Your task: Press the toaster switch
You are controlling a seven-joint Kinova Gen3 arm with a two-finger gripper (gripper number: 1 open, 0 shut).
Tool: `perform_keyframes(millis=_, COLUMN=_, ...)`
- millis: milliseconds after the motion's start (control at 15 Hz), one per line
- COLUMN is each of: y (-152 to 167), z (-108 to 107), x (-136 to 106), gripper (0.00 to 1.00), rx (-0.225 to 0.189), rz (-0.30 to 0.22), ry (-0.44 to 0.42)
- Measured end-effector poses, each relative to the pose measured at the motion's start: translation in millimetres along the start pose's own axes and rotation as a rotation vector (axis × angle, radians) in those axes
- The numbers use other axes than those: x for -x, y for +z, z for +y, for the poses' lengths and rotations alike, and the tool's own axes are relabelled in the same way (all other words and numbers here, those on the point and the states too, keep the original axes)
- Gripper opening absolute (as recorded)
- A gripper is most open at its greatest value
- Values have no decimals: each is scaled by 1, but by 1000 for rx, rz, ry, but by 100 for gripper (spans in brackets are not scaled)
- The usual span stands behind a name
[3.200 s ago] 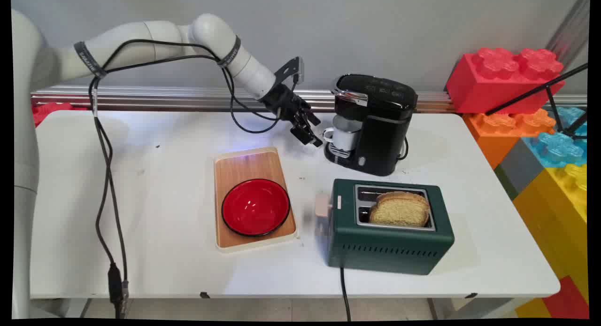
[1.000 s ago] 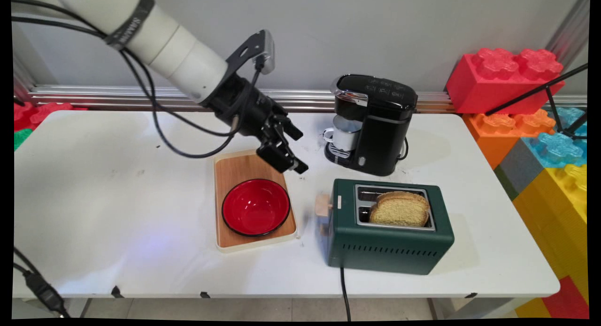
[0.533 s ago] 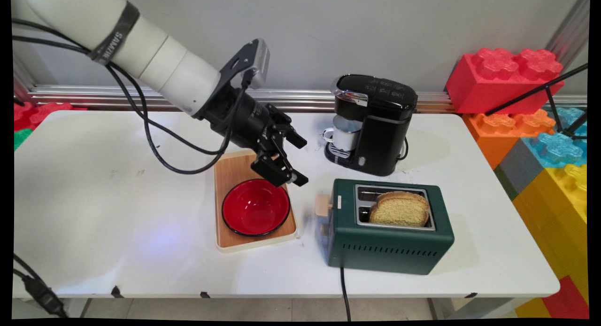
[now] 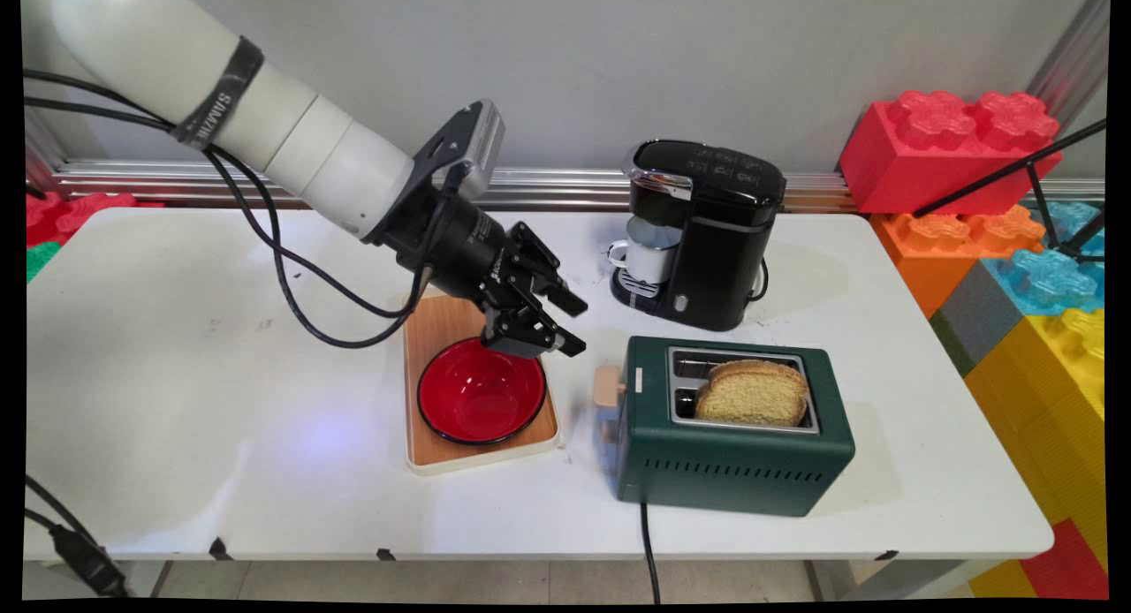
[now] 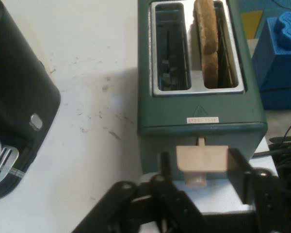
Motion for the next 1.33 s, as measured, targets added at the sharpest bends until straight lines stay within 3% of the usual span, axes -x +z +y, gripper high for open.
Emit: perform_keyframes(millis=1333, y=27, z=-12, x=44, gripper=0, rx=81, rz=145, ry=-47)
